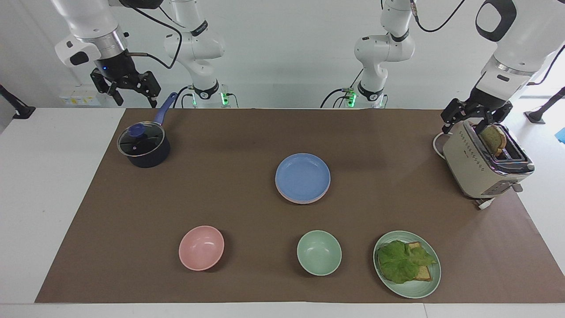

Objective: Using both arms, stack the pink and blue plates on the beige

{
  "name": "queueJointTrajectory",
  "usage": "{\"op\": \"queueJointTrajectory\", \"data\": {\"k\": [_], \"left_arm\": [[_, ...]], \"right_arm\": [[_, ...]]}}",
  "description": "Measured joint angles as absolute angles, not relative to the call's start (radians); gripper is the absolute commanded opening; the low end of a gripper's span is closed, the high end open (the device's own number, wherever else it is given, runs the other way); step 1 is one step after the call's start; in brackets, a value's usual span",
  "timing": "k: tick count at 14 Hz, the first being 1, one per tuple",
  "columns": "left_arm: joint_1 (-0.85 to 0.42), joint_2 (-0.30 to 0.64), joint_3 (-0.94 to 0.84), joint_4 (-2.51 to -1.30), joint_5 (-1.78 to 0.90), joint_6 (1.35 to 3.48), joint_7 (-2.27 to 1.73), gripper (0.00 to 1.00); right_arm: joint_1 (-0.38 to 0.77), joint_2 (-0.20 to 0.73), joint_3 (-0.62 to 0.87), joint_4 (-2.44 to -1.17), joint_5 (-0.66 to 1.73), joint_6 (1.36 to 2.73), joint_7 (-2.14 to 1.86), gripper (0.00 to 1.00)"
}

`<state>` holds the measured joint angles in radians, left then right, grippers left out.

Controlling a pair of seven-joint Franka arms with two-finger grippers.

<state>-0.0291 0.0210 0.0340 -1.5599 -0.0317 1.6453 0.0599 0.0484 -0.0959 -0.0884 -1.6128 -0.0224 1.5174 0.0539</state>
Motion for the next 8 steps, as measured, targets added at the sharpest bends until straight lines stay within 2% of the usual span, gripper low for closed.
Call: {"op": "queueJointTrajectory", "data": {"k": [8], "left_arm": [[-0.029,0.021,0.034,-1.560,-0.032,1.645,0.060,1.00]], "right_arm": [[0.050,-0.098,-0.087,-1.605,-0.023,1.517,0.054,1.00]]}}
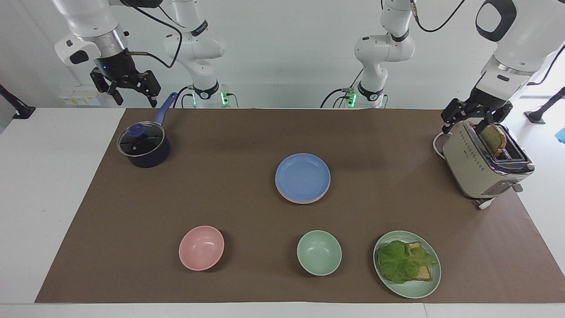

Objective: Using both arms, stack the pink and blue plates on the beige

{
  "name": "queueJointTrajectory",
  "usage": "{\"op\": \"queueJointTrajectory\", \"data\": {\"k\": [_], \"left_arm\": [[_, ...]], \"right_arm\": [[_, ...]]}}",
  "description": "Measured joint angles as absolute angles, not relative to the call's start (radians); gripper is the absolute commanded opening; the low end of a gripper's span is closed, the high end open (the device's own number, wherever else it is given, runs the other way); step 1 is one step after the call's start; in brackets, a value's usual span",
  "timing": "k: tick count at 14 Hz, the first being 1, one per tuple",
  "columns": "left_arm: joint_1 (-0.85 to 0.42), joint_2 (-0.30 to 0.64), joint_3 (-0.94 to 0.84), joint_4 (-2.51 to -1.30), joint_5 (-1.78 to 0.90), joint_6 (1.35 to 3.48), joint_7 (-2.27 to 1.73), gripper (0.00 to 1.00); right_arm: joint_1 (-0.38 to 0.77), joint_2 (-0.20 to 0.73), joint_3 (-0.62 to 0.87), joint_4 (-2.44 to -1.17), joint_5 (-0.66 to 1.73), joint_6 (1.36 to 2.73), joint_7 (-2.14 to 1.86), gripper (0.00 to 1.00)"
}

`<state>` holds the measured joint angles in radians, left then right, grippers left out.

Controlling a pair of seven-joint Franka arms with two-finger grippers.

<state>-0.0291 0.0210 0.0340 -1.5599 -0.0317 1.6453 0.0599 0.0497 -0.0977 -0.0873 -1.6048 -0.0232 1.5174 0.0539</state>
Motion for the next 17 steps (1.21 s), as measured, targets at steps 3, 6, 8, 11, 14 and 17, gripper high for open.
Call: {"op": "queueJointTrajectory", "data": {"k": [3,6,8,11,14,17], "left_arm": [[-0.029,0.021,0.034,-1.560,-0.032,1.645,0.060,1.00],[-0.029,0.021,0.034,-1.560,-0.032,1.645,0.060,1.00],[-0.029,0.021,0.034,-1.560,-0.032,1.645,0.060,1.00],[-0.029,0.021,0.034,-1.560,-0.032,1.645,0.060,1.00],[-0.029,0.021,0.034,-1.560,-0.032,1.645,0.060,1.00],[-0.029,0.021,0.034,-1.560,-0.032,1.645,0.060,1.00]], "right_arm": [[0.051,-0.098,-0.087,-1.605,-0.023,1.517,0.054,1.00],[0.051,-0.098,-0.087,-1.605,-0.012,1.517,0.076,1.00],[0.051,-0.098,-0.087,-1.605,-0.006,1.517,0.094,1.00],[0.051,-0.098,-0.087,-1.605,-0.005,1.517,0.095,1.00],[0.051,-0.099,-0.087,-1.607,-0.005,1.515,0.095,1.00],[0.051,-0.102,-0.087,-1.611,-0.005,1.515,0.095,1.00]]}}
